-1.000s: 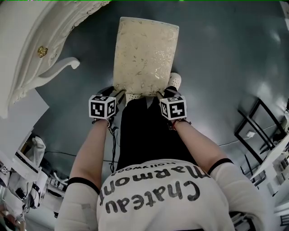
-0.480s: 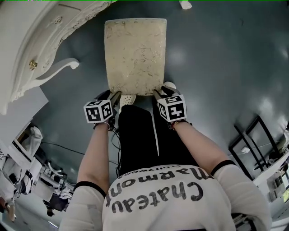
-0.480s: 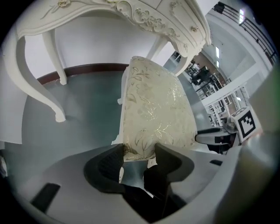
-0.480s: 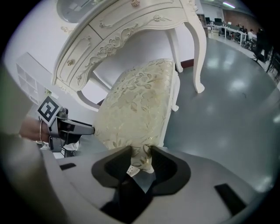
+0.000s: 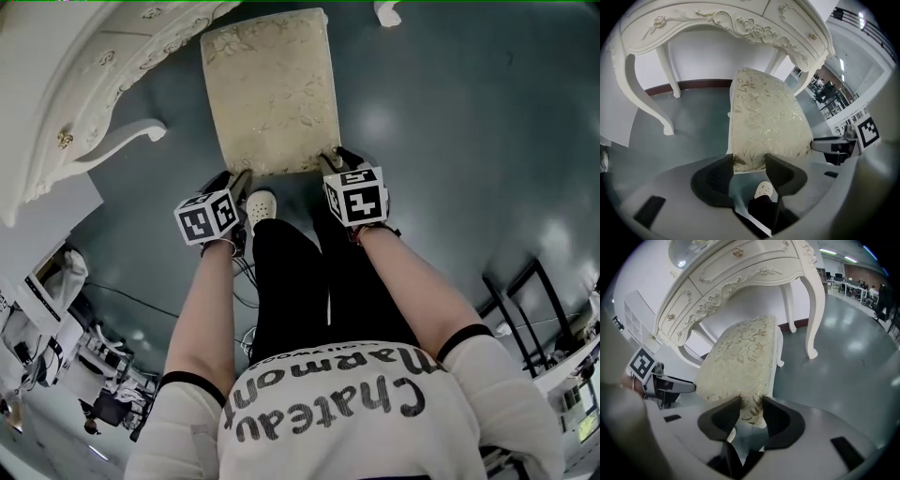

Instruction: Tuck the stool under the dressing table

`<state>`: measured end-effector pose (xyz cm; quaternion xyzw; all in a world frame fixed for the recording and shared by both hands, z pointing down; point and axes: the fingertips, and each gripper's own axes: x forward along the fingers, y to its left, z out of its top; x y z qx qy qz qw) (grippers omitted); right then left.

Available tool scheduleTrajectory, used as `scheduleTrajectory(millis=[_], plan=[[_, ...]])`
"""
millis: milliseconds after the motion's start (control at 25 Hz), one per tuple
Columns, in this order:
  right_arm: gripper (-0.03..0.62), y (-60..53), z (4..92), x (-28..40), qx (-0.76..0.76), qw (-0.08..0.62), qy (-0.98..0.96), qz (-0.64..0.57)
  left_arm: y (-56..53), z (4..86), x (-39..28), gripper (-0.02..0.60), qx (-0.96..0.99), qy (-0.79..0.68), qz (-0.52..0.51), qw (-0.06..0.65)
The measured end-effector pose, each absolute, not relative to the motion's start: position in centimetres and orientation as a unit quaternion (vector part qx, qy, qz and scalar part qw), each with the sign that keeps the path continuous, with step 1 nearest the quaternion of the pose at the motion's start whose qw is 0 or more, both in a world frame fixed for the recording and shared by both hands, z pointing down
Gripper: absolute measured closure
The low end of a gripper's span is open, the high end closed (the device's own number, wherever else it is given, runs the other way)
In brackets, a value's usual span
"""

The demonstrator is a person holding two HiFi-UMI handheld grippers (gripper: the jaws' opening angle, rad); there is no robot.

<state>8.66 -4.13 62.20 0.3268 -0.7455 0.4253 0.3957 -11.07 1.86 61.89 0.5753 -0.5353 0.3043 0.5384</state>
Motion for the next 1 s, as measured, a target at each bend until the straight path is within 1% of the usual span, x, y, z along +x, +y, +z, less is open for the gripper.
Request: scheduleTrajectory(millis=[240, 400, 560, 1000], plan=[[0.422, -6.4, 62.5, 8.2, 0.314, 0.407, -0.751, 0.413, 0.2, 62.3, -11.2, 0.347, 0.573, -0.531, 0.304, 0.545], [0.421, -6.7, 62.5, 8.5, 0.327, 0.398, -0.740, 0.432, 0.1, 62.1, -10.8, 0.348, 0.573, -0.555, 0.301, 0.523], [0.419, -7.1, 62.6, 8.6, 0.345, 0.383, -0.742, 0.429, -0.5, 62.0, -10.9, 0.348, 0.584, -0.583, 0.271, 0.496], [0.414, -11.0, 62.9, 8.0, 0.374, 0.362, -0.747, 0.415, -3.6, 62.0, -11.3, 0.347, 0.590, -0.612, 0.220, 0.478]])
